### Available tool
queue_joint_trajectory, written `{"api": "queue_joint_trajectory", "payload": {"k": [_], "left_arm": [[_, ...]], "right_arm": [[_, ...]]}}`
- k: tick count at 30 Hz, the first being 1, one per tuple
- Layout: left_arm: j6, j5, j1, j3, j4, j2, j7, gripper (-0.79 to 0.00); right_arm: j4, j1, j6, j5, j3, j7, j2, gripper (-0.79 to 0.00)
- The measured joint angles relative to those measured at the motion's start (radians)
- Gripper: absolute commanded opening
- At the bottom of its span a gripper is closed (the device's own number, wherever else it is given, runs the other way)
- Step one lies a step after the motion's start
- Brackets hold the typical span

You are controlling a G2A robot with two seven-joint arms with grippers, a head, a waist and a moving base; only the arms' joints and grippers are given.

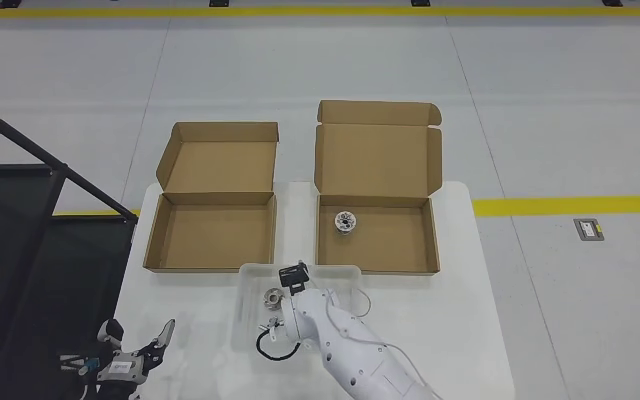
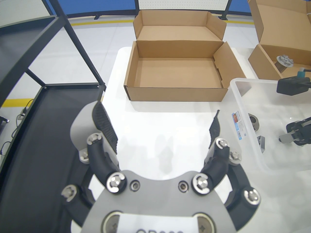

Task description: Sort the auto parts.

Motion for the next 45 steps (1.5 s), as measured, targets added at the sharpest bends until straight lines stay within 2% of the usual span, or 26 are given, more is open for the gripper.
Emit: {"api": "queue_joint_trajectory", "payload": {"k": [5,11,21,27,33,40,45], "left_arm": [[0.000,0.000,0.000,0.000,0.000,0.000,0.000,0.000],[0.000,0.000,0.000,0.000,0.000,0.000,0.000,0.000],[0.000,0.000,0.000,0.000,0.000,0.000,0.000,0.000],[0.000,0.000,0.000,0.000,0.000,0.000,0.000,0.000],[0.000,0.000,0.000,0.000,0.000,0.000,0.000,0.000],[0.000,0.000,0.000,0.000,0.000,0.000,0.000,0.000],[0.000,0.000,0.000,0.000,0.000,0.000,0.000,0.000]], "right_arm": [[0.018,0.004,-0.012,0.000,0.011,0.002,-0.004,-0.560],[0.038,0.010,-0.024,0.002,0.022,0.002,-0.010,-0.782],[-0.007,0.010,-0.039,-0.017,0.043,0.002,-0.012,-0.785],[-0.157,-0.034,-0.057,-0.087,0.070,0.055,0.007,-0.785],[-0.372,-0.119,-0.102,-0.202,0.112,0.070,0.037,-0.785],[-0.642,-0.239,-0.139,-0.368,0.152,-0.026,0.065,-0.785],[-0.712,-0.270,-0.165,-0.399,0.213,-0.128,0.075,-0.785]]}}
